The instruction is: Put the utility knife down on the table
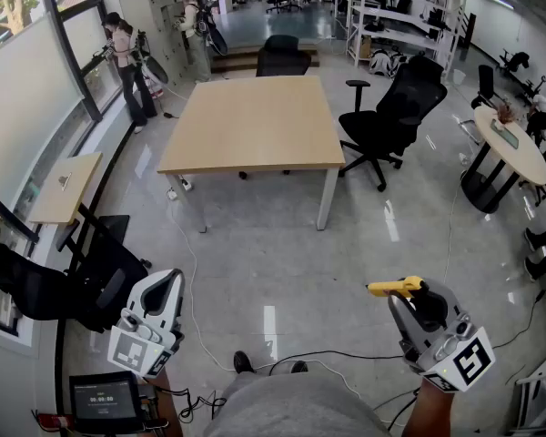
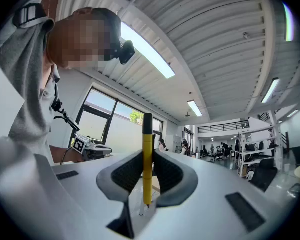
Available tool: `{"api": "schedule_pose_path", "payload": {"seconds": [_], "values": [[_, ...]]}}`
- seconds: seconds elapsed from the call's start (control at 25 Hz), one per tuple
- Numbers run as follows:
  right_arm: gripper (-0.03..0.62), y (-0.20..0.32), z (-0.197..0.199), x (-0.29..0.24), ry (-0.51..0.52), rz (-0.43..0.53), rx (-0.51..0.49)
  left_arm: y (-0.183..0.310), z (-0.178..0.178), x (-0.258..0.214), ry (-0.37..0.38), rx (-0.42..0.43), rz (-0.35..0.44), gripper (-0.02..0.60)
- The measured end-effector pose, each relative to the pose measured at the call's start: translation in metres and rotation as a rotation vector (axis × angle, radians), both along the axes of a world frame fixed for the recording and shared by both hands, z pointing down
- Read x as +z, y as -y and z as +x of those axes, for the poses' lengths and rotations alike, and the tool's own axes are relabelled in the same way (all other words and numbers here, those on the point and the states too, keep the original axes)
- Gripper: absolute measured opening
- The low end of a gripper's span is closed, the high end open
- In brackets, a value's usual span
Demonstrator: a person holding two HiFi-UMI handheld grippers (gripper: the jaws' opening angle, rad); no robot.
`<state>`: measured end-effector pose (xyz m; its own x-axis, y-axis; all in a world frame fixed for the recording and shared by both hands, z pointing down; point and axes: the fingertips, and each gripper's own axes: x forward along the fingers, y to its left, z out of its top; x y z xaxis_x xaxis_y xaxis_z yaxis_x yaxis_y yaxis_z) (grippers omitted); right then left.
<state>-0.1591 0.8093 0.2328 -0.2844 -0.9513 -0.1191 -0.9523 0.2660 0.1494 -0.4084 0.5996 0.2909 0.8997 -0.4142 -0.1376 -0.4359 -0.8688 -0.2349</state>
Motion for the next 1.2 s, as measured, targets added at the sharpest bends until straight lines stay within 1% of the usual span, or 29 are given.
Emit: {"api": "schedule_pose_path", "payload": {"seconds": [0.48, 0.72, 1.0, 1.2], "values": [[0.072, 0.004, 0.007, 0.006, 0.009, -0.023, 0.004, -0.002, 0.009, -0.001, 0.001, 0.009, 0.0, 0.005], [0.072, 0.003, 0.015, 0.008, 0.035, -0.022, 0.01, -0.002, 0.017, 0.001, 0.01, 0.012, 0.001, 0.005], [0.072, 0.007, 0.02, 0.015, 0.057, -0.033, -0.017, -0.007, 0.024, 0.004, 0.013, 0.009, 0.002, 0.005], [0.072, 0.02, 0.018, 0.024, 0.068, -0.064, -0.03, 0.0, 0.024, 0.013, 0.023, 0.007, -0.011, 0.005]]}}
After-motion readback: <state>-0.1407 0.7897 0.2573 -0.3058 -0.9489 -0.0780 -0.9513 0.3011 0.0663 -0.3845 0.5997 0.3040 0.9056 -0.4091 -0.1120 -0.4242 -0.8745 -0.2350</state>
